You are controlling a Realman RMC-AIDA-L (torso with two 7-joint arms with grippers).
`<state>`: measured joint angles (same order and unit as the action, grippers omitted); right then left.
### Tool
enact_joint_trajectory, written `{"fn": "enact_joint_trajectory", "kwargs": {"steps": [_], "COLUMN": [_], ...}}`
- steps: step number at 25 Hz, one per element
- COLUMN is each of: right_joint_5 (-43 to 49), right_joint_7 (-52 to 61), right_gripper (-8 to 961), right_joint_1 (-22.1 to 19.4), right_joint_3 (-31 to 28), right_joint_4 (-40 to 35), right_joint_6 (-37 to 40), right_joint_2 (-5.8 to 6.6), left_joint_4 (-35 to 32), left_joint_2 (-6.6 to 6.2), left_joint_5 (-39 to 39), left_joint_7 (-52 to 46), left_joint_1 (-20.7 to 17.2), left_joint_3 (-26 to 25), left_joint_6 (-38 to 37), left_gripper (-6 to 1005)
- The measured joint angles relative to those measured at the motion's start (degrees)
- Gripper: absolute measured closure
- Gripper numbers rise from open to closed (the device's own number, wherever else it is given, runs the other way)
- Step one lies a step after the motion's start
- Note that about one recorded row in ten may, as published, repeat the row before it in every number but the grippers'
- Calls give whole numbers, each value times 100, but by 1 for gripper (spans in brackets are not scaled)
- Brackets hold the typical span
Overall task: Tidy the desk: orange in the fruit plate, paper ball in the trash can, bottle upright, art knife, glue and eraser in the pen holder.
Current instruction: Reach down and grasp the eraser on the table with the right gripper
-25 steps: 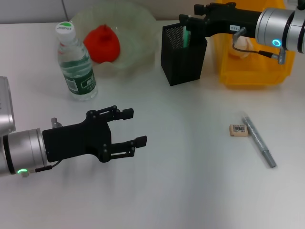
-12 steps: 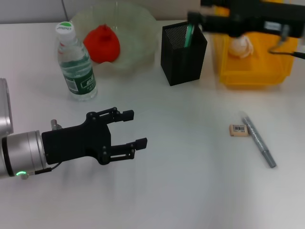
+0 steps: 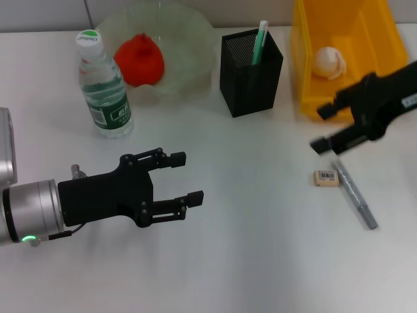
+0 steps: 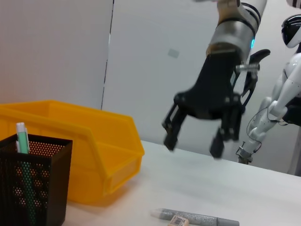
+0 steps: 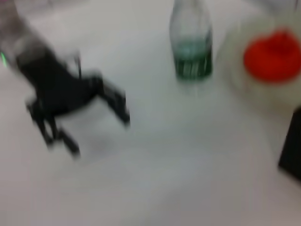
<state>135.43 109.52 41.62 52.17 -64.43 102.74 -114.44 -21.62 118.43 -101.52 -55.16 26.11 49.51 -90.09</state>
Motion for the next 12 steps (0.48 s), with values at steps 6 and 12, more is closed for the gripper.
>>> {"fn": "enact_joint_trajectory", "kwargs": {"steps": [6,12], "right_joint_5": [1154,1722], "right_joint_7": [98,22], "right_gripper": [197,201], "right_joint_1": [310,440], "right_joint_3": [688,1292], "right_joint_4": [33,247], "right_joint_6": [76,-220], "right_joint_2": [-145,-320], "left_joint_4": [0,0], "left_joint_2": [4,4], "left_joint_5": [18,72], "left_joint_7": [-40,-48], "left_joint_1": [-4,-8], "left_joint_3": [-10,-20], "left_joint_6": [-13,-19], "left_gripper": [216,216]}}
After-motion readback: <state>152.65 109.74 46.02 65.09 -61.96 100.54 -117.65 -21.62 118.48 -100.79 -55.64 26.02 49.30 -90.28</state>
